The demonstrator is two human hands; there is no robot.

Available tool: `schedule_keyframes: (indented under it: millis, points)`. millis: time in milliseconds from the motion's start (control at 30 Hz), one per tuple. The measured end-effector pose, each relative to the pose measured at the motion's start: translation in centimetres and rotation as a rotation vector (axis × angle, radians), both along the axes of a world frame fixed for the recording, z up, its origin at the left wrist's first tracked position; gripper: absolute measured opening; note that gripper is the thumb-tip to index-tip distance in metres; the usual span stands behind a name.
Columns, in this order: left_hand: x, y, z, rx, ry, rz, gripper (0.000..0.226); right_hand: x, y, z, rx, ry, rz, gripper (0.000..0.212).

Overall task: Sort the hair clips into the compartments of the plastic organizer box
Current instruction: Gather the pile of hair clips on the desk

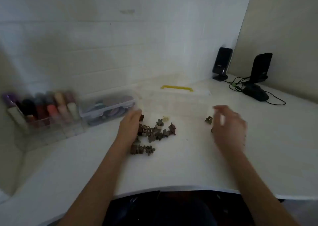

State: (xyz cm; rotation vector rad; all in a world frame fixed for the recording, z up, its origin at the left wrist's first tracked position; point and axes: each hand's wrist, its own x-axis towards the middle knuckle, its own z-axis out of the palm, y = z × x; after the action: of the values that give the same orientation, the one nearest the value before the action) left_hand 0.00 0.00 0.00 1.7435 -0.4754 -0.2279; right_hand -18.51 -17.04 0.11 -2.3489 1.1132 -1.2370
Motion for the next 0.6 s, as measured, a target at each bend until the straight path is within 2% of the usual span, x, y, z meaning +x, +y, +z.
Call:
schedule_keyframes:
  millis: [100,167,200,267,367,467,600]
  points:
    - [-0.1,0.3,0.2,-0.01,0.164,-0.014,0.042,-3.2,-3.9,0.1,0.228,0.005,-0.104,0.037]
    - [-0.7,-0.1,0.3,0.119,0.062,-0.018,0.046,-4.0,-5.6,-0.1,0.502,0.076,-0.028,0.046]
    - [-1.1,-0.5,0.3,0.186,0.001,-0.039,0.048,-3.7,-5.6,-0.3,0.552,0.146,0.029,0.049]
    - [-2.1,-1.8,0.6,0.232,-0.043,-0.045,0.052,-2.5,-4.9,-0.7,0.547,0.22,0.141,0.051]
    - [-3.6,-4.0,0.8,0.226,-0.057,-0.076,0.052,0.1,-2.6,-1.0,0.583,0.181,0.25,0.044]
    - [-5.2,-6.5,0.4,0.226,-0.105,-0.151,0.051,1.9,-0.7,-1.4,0.56,0.19,0.234,0.057]
    - [-7.3,-9.8,-0.1,0.196,-0.055,-0.149,0.054,1.7,-0.1,-1.0,0.551,0.112,0.283,0.053]
